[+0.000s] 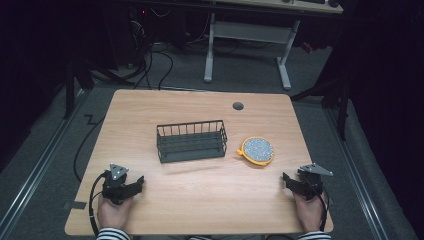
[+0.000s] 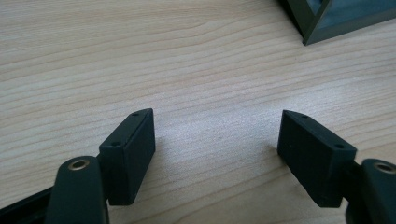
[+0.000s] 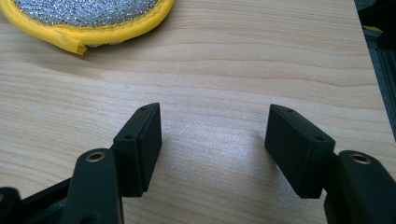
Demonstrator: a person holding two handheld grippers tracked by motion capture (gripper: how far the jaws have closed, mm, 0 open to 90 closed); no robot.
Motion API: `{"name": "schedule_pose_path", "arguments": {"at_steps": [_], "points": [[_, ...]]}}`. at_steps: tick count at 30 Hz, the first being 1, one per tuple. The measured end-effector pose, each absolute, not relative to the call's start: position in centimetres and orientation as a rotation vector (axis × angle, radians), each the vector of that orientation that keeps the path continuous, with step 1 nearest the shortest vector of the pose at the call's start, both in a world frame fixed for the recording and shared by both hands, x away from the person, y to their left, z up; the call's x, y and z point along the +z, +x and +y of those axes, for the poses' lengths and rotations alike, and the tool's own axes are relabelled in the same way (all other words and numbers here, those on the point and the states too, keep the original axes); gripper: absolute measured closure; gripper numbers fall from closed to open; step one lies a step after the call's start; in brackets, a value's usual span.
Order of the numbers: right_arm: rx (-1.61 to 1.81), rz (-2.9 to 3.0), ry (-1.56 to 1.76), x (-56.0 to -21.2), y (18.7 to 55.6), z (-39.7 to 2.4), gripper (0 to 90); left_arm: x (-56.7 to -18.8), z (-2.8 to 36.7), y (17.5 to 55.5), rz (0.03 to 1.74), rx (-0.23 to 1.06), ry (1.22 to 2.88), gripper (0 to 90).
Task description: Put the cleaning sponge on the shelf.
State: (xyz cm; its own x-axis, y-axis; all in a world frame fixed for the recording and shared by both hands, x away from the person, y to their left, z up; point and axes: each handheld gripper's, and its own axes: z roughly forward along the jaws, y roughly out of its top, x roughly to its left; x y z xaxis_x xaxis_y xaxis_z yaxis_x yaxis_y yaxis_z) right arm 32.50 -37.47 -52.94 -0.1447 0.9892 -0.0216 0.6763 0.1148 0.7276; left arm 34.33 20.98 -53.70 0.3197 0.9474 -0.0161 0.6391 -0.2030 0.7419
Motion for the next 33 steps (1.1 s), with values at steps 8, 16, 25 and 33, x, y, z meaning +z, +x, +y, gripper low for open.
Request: {"name": "schedule_pose_path", "arguments": {"at_steps": [8,16,25,33], "points": [[0.796,1.887,1.609,-52.9,32.5,-37.5,35.5,-53.7,21.0,34.4,1.398,0.600,1.932,28.1],[0.796,1.887,1.608,-52.9,32.5,-37.5,35.5,-53.7,20.9,34.5,1.394,0.599,1.934,28.1],[0.796,1.888,1.607,-52.9,32.5,-37.4,35.3,-53.4,21.1,34.5,1.412,0.579,1.918,34.1],[0.796,1.889,1.607,-52.9,32.5,-37.4,35.1,-51.2,20.9,34.8,1.380,0.545,1.903,34.1]]}}
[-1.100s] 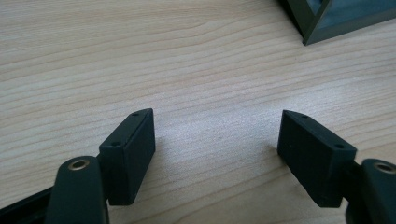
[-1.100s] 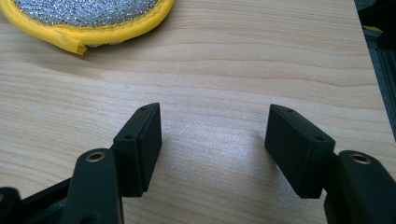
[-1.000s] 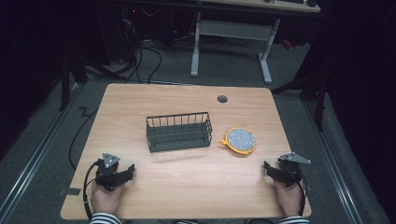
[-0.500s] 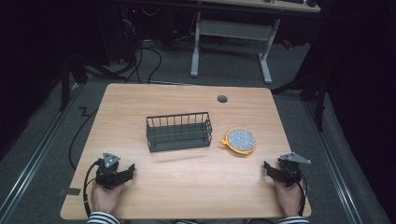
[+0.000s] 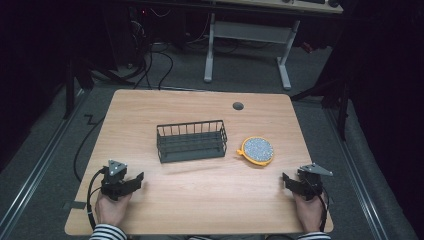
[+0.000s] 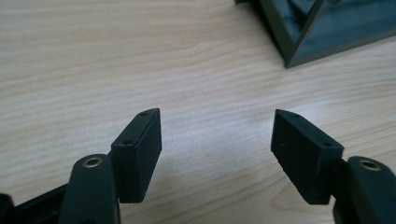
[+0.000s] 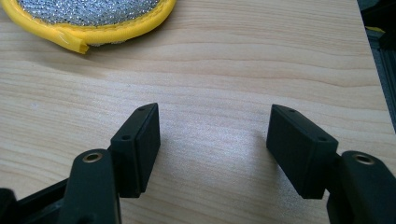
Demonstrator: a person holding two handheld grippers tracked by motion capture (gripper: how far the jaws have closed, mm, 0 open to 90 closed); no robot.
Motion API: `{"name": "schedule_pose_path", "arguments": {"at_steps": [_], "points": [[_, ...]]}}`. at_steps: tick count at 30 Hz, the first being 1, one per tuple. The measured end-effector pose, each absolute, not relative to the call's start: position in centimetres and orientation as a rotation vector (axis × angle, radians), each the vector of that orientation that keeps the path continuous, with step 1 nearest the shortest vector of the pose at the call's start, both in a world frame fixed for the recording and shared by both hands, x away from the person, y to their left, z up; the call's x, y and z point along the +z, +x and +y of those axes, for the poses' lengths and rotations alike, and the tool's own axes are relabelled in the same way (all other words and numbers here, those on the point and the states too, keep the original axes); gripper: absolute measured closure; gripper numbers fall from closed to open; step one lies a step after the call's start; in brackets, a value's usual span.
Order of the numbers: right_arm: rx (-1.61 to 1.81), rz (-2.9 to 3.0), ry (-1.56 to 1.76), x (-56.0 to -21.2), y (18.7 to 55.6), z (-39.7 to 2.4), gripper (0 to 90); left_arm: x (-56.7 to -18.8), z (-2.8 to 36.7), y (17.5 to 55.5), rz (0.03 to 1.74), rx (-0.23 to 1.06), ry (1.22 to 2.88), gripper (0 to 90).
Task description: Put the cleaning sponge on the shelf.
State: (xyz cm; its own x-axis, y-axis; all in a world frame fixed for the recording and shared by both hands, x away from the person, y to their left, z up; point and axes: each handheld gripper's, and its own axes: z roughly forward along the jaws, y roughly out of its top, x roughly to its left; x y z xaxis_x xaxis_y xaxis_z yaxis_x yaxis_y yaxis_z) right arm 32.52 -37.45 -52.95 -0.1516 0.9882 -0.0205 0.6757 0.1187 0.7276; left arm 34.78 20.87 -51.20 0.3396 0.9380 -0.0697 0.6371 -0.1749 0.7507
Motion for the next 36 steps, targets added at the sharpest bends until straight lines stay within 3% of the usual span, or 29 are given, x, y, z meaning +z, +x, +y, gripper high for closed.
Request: {"name": "schedule_pose_path", "arguments": {"at_steps": [7,25,36], "points": [[0.789,1.886,1.600,-52.9,32.5,-37.3,35.0,-49.0,20.4,35.6,1.321,0.550,1.931,38.5],[0.790,1.888,1.605,-52.9,32.5,-37.4,34.9,-43.2,18.5,38.6,1.248,0.433,1.848,35.5],[0.787,1.887,1.598,-53.0,32.5,-37.3,34.9,-42.0,15.6,42.6,1.255,0.453,1.942,37.7]]}}
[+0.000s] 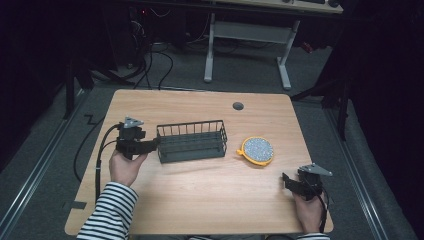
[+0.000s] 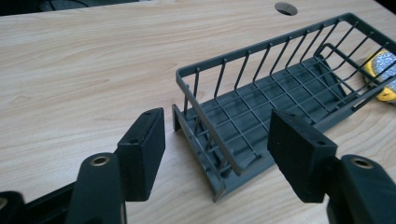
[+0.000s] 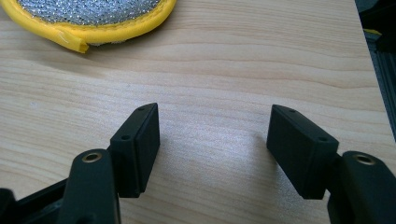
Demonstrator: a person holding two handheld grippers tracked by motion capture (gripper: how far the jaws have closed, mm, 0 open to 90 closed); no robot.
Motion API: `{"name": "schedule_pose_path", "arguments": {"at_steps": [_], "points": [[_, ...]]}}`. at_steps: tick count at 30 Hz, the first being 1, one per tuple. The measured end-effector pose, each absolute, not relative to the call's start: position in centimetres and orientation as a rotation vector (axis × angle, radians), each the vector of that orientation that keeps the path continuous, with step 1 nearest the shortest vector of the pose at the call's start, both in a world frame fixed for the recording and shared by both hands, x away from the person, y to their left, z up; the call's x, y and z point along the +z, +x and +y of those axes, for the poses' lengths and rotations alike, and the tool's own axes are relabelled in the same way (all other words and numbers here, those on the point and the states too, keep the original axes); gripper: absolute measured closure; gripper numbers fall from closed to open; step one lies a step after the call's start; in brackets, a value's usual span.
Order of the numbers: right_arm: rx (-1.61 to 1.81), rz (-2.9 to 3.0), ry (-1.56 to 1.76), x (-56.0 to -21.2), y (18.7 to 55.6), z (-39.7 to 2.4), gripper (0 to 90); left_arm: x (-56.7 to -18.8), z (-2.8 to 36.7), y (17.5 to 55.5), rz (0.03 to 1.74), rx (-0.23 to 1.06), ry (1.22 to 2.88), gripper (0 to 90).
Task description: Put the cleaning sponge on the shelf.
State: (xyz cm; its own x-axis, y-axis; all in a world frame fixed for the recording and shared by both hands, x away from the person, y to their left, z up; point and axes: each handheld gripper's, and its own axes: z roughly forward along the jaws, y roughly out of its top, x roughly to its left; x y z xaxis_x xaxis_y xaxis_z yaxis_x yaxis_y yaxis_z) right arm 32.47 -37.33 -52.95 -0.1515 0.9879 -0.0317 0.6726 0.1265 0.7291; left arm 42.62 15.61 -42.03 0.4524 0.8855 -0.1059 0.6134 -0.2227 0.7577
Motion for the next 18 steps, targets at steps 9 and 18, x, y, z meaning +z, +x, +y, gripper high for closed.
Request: {"name": "schedule_pose_path", "arguments": {"at_steps": [9,18], "points": [[0.779,1.893,1.577,-52.9,32.4,-37.1,34.9,-43.3,14.4,44.6,1.302,0.473,1.984,46.1],[0.781,1.894,1.582,-52.9,32.4,-37.2,34.7,-44.0,14.1,44.8,1.317,0.463,2.003,57.0]]}}
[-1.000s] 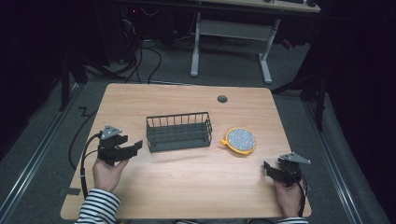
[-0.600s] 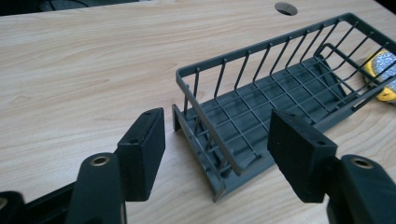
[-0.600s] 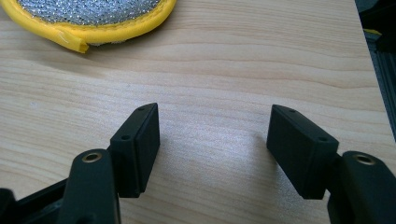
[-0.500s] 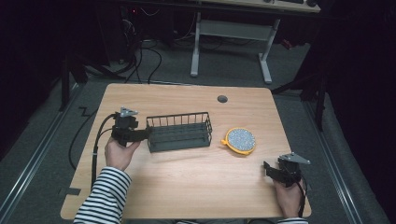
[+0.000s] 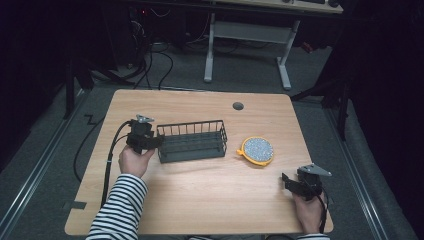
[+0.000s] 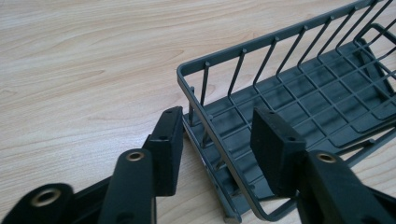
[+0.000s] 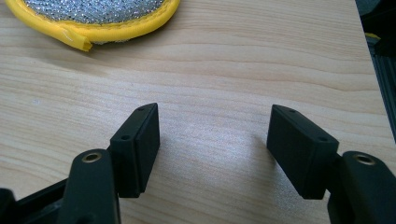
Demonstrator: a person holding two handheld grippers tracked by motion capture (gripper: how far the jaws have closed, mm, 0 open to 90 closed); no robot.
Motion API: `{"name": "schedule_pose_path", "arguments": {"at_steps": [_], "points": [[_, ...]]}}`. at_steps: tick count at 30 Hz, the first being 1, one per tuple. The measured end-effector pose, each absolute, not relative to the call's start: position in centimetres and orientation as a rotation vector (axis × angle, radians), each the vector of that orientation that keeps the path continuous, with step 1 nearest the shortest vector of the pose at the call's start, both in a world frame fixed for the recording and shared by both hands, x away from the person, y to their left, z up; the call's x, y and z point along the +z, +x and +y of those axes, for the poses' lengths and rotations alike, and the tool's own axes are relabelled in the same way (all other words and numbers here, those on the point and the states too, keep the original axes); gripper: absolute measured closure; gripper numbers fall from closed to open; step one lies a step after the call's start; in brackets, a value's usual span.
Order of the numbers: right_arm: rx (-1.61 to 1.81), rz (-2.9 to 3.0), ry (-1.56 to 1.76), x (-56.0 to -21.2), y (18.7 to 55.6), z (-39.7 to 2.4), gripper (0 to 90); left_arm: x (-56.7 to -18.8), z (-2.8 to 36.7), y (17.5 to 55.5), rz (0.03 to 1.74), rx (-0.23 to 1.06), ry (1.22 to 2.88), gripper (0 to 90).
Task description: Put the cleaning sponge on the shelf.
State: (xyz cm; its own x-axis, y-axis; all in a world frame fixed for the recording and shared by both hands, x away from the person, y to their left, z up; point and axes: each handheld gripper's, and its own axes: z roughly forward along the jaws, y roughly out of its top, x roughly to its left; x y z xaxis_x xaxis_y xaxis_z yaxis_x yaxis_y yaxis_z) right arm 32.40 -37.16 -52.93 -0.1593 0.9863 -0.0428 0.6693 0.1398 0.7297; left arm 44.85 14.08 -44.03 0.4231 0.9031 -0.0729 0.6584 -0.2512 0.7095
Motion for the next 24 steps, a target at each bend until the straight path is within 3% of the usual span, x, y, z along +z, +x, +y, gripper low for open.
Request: {"name": "schedule_pose_path", "arguments": {"at_steps": [9,24], "points": [[0.782,1.895,1.583,-52.9,32.4,-37.2,34.8,-44.5,14.0,44.5,1.304,0.453,2.023,66.0],[0.786,1.896,1.577,-53.0,32.5,-37.3,34.8,-44.5,13.9,43.3,1.293,0.454,2.015,68.4]]}}
